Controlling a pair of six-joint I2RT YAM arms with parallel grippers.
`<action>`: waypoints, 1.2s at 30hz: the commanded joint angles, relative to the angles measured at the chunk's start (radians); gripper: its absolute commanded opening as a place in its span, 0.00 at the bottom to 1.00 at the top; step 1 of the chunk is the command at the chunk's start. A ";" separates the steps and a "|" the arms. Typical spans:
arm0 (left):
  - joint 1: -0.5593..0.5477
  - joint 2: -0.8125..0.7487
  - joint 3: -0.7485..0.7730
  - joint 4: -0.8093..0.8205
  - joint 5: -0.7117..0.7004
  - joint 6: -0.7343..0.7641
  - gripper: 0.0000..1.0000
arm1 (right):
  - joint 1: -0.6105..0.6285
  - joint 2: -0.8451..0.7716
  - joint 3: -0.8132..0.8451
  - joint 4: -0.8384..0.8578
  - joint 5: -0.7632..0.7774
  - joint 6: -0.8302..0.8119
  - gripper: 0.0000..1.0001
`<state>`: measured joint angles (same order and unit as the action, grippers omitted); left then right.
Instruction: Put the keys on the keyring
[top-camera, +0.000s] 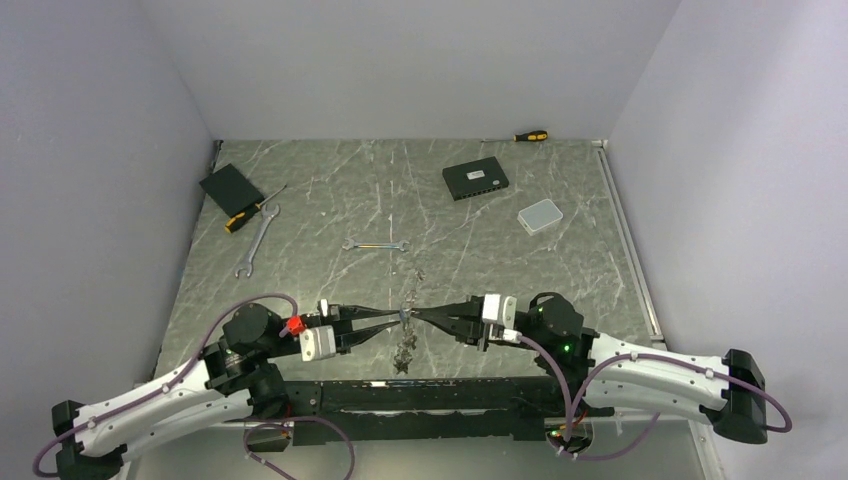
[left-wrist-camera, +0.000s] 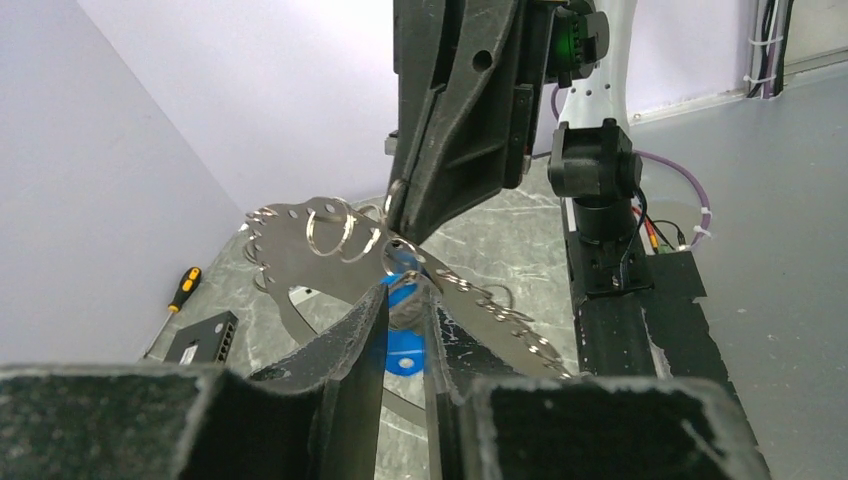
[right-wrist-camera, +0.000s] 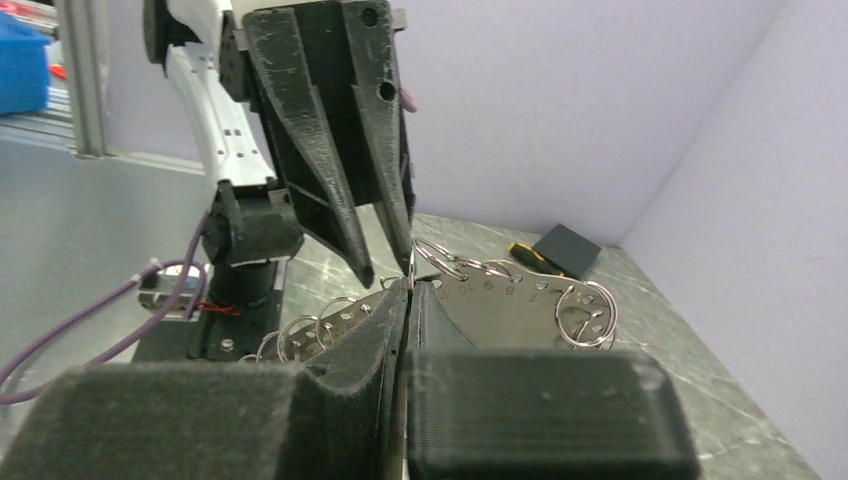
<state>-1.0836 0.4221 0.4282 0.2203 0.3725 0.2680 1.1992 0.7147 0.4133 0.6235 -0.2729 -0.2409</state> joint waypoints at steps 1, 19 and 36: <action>-0.004 0.009 -0.011 0.094 -0.022 -0.023 0.24 | -0.003 0.002 0.047 0.084 -0.071 0.039 0.00; -0.004 0.076 -0.007 0.088 0.033 -0.013 0.35 | -0.004 0.014 0.073 0.059 -0.092 0.050 0.00; -0.004 -0.120 0.012 -0.127 -0.123 -0.040 0.43 | -0.004 -0.006 0.064 0.064 0.001 0.038 0.00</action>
<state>-1.0836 0.3580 0.4164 0.1432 0.3332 0.2657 1.1946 0.7326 0.4255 0.5964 -0.2962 -0.1986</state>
